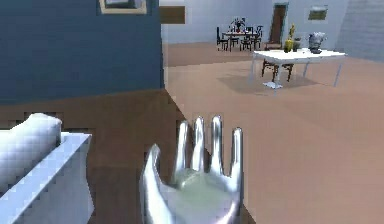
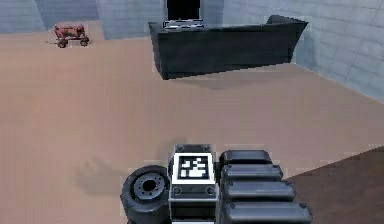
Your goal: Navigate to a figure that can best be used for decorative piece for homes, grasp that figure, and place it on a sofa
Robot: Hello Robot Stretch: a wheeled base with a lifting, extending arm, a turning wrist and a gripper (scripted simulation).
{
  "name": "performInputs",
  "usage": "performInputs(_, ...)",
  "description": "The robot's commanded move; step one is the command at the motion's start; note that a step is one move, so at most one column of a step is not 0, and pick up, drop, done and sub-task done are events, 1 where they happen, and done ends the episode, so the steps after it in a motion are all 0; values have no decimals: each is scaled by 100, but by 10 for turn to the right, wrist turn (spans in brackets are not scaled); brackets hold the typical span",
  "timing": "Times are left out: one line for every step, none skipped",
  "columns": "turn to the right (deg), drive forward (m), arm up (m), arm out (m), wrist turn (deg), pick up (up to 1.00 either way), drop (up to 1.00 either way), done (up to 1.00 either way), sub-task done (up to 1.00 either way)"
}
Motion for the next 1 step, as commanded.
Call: performInputs(30,0,0,0,0,0,0,0,0)
